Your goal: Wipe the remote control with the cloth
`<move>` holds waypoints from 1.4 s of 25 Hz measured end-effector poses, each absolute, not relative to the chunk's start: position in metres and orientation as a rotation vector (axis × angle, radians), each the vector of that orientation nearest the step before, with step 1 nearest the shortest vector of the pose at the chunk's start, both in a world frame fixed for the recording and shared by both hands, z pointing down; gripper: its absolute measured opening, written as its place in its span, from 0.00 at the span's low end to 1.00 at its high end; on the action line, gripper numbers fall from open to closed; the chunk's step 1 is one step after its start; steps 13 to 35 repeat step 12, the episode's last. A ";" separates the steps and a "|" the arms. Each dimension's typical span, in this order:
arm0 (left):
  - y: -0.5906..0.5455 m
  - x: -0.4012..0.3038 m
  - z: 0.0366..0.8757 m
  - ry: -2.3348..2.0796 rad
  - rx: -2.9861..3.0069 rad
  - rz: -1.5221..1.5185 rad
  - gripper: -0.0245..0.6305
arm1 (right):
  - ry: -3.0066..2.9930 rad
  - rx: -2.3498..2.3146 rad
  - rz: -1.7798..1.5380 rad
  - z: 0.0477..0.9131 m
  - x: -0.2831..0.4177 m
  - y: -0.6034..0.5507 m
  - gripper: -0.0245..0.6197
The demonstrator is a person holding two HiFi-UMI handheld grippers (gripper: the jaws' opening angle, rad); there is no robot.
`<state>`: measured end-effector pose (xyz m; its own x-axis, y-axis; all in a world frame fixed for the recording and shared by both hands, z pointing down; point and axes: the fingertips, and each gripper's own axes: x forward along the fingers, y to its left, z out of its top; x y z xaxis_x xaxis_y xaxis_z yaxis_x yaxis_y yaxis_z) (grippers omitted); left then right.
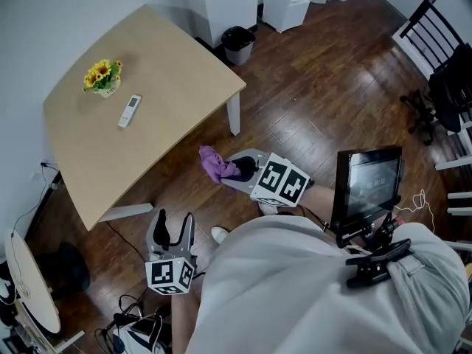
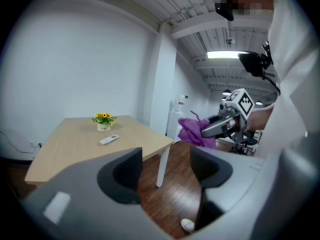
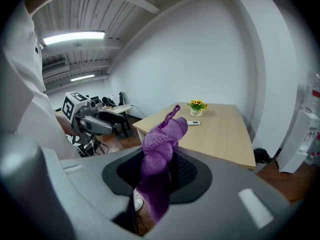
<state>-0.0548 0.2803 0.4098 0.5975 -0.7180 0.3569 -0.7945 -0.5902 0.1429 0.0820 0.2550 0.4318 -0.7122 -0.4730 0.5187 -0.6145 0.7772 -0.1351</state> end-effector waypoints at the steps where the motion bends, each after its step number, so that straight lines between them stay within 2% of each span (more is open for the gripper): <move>1: 0.282 -0.051 0.410 -1.238 2.543 0.379 0.53 | -2.507 0.809 0.411 0.432 0.085 0.256 0.23; 12: 0.290 -0.009 0.402 -1.285 2.554 0.417 0.49 | -2.546 0.759 0.394 0.422 0.126 0.253 0.23; 35: 0.290 -0.009 0.402 -1.285 2.554 0.417 0.49 | -2.546 0.759 0.394 0.422 0.126 0.253 0.23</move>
